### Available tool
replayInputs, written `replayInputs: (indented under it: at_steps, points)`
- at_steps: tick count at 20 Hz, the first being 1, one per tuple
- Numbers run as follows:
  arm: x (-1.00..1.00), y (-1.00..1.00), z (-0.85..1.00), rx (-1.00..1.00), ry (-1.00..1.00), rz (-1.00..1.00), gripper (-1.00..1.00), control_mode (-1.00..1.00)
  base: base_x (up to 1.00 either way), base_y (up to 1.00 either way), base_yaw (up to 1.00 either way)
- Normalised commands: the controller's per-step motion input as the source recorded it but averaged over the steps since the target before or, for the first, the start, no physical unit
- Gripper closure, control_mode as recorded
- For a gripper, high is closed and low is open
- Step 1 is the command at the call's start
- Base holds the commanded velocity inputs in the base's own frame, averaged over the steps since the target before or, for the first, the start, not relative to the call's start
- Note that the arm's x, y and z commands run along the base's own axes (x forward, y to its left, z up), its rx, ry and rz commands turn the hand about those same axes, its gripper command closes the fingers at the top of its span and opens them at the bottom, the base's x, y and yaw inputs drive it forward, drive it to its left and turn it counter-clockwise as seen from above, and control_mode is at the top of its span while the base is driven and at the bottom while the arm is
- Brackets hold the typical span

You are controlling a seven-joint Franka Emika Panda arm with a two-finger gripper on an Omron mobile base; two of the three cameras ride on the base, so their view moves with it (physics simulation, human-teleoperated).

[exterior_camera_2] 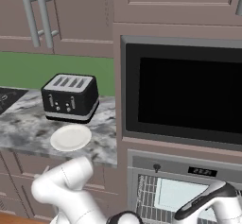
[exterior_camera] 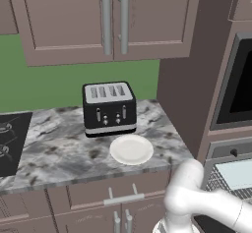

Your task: Place the broccoli on the top rack of the oven.

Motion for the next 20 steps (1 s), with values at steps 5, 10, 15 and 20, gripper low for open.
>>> replayInputs:
  at_steps: [5, 10, 15, 20]
  points:
    - [-0.66, 0.02, 0.69, 0.00, 0.02, 0.00, -1.00, -1.00, 0.00, 0.00, 0.00]
    - [-0.69, 0.64, 0.73, -0.03, 0.07, 0.03, -1.00, -1.00, 0.00, 0.00, 0.00]
    - [-0.35, 1.00, 0.74, -0.16, 0.14, 0.10, -1.00, -1.00, 0.00, 0.00, 0.00]
    - [-0.36, 1.00, 0.68, -0.24, 0.07, 0.00, -1.00, -1.00, 0.00, 0.00, 0.00]
